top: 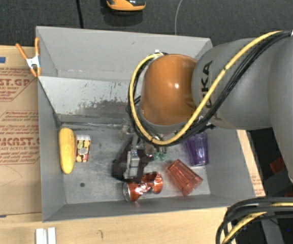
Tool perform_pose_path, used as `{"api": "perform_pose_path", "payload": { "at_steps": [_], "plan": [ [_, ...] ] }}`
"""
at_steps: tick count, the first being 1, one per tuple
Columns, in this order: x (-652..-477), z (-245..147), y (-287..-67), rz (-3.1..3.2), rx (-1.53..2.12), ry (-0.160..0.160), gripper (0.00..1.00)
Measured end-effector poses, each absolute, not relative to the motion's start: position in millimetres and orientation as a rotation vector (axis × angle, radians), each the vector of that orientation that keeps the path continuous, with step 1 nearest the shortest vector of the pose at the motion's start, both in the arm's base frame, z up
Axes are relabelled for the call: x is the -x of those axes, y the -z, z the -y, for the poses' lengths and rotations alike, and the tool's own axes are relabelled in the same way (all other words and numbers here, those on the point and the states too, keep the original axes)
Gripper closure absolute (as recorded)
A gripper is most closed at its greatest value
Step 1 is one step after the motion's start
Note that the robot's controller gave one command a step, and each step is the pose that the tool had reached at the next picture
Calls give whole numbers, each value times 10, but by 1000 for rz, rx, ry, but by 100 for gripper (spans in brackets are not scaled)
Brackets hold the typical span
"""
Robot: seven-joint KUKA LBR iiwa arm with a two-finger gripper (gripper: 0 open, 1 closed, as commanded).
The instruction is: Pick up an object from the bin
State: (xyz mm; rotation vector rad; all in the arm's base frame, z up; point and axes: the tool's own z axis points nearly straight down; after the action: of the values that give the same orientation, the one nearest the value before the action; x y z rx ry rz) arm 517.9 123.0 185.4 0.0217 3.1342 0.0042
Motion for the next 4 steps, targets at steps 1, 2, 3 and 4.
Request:
{"api": "perform_pose_path", "payload": {
  "at_steps": [1, 2, 3, 4],
  "plan": [
    [-5235, -944, -1422, -3143, 33, 0, 0],
    [-5266, -916, -1348, -3141, 14, -1, 0],
    [-5211, -828, -1158, -3136, 150, -1, 0],
    [-5377, -535, -834, -3123, 322, -2, 100]
  ]
}}
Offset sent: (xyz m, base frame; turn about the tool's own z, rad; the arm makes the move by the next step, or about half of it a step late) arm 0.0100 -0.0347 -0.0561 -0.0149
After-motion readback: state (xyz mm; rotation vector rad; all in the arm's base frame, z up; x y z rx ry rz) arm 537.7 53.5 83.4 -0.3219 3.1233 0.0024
